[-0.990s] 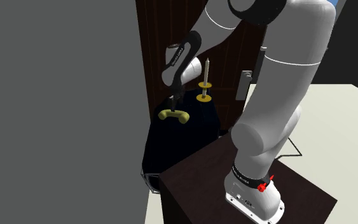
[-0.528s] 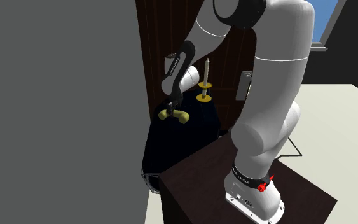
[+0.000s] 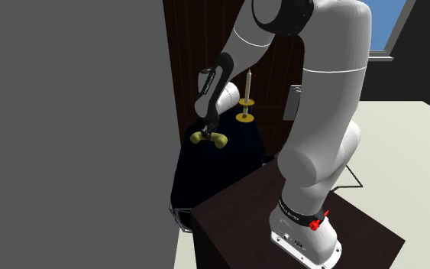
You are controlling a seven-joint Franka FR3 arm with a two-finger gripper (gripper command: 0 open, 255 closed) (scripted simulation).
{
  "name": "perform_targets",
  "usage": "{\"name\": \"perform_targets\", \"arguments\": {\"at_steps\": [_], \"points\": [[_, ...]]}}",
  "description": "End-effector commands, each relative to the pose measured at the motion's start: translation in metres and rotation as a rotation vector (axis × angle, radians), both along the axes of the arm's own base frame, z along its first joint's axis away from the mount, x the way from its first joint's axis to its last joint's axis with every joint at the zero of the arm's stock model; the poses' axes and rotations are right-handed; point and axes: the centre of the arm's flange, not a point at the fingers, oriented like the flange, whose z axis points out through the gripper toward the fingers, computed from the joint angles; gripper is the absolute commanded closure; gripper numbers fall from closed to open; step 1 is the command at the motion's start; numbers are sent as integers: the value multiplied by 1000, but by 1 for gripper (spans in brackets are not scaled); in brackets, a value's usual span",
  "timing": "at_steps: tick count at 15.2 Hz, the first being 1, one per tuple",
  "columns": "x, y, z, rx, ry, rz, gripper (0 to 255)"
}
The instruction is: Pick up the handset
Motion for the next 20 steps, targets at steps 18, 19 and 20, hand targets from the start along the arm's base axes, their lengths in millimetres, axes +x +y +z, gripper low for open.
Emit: {"name": "perform_targets", "arguments": {"at_steps": [18, 19, 20], "points": [[1, 0, 69, 0, 1, 0, 255], [1, 0, 74, 0, 1, 0, 255], [1, 0, 79, 0, 1, 0, 255]]}}
